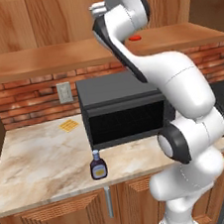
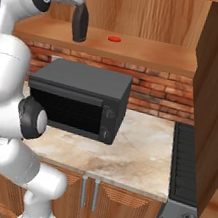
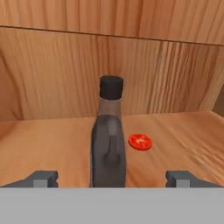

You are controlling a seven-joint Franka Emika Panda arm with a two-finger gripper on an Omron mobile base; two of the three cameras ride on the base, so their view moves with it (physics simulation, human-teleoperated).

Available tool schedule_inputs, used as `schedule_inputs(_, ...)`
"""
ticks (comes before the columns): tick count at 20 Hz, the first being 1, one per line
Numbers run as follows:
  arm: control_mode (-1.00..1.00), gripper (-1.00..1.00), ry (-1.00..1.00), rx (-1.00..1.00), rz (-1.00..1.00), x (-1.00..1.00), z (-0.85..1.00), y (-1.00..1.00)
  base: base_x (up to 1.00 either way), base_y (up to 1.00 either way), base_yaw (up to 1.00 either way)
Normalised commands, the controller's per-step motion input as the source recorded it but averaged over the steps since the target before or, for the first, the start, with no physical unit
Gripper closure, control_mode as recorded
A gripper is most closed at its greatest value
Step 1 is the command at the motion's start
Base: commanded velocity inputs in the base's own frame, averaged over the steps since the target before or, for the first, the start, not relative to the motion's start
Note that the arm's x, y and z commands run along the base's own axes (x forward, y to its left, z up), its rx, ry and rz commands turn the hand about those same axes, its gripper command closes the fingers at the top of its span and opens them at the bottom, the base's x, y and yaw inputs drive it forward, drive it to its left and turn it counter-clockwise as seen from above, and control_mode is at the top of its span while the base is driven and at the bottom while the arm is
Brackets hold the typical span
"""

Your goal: Pick the syrup bottle and condiment bottle from the counter and place them in the cabinet.

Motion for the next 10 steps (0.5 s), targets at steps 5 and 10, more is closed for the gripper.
schedule_inputs(5,-1.00,-1.00,-0.18,0.00,0.00,-0.92,-0.01,0.00,0.00,0.00,0.00)
schedule_inputs(10,-1.00,-1.00,-0.14,0.00,0.00,-1.00,-0.28,0.00,0.00,0.00,0.00)
